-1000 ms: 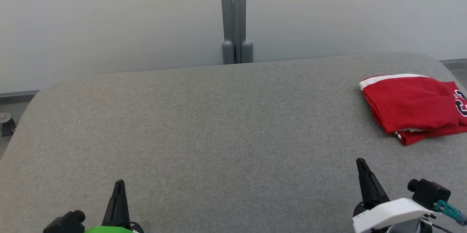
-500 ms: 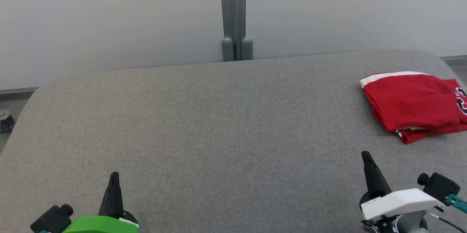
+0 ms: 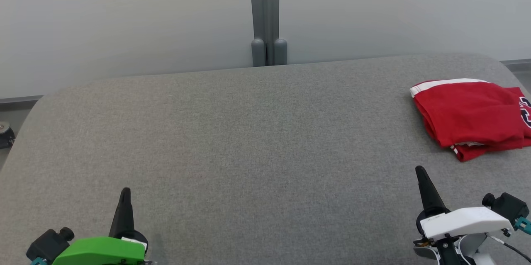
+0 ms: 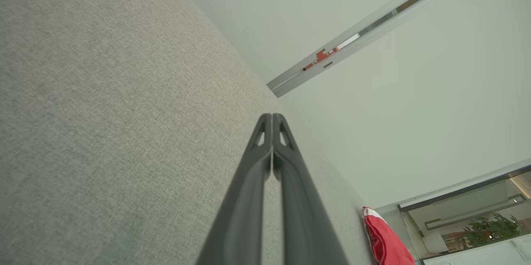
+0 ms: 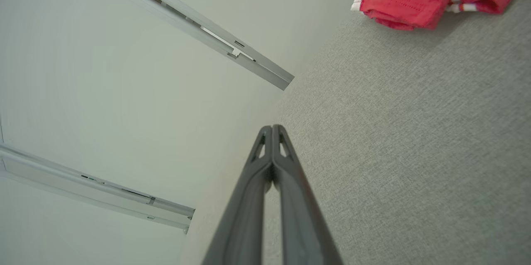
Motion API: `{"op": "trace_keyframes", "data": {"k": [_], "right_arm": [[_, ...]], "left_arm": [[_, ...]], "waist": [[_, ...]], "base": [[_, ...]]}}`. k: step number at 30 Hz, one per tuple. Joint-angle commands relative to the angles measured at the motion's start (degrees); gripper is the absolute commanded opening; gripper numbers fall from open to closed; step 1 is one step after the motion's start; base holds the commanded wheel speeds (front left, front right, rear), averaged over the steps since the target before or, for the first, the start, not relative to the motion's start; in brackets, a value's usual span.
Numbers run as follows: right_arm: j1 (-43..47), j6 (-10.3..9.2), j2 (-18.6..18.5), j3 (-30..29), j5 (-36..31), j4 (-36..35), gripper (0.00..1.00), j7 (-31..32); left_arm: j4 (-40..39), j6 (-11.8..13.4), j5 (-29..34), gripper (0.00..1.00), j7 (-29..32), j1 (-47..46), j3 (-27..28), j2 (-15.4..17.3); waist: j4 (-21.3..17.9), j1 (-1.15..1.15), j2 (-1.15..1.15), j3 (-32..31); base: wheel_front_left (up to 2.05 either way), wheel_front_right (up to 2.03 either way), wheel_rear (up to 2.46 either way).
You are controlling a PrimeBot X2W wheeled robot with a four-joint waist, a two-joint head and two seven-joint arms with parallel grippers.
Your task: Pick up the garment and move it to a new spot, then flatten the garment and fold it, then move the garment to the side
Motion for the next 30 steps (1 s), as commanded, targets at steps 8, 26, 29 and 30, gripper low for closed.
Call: {"op": "trace_keyframes", "data": {"k": [8, 26, 29, 30], "right_arm": [[-2.42, 0.04, -0.57, -0.77, 6.48, -0.13, 0.0, 1.28], [-3.97, 0.03, -1.01, -1.74, 16.94, 0.58, 0.0, 3.39], [-4.3, 0.03, -1.08, -1.88, 18.49, 0.67, 0.0, 3.65], [-4.39, 0.03, -1.1, -1.93, 19.09, 0.69, 0.0, 3.8]], "left_arm": [[0.04, -0.66, -6.16, 0.0, 1.41, -2.77, 1.12, 0.63], [1.01, -1.33, -16.0, 0.0, 3.93, -4.96, 2.58, 0.73], [1.14, -1.45, -17.47, 0.0, 4.28, -5.25, 2.77, 0.74], [1.19, -1.47, -18.04, 0.0, 4.38, -5.39, 2.85, 0.75]], "waist": [[0.0, 0.0, 0.0, 0.43], [-0.01, 0.0, 0.0, 1.32], [-0.02, 0.0, 0.0, 1.46], [-0.02, 0.0, 0.0, 1.51]], "base": [[0.0, 0.0, 0.0], [0.0, 0.0, 0.0], [0.0, 0.0, 0.0], [0.0, 0.0, 0.0]]}}
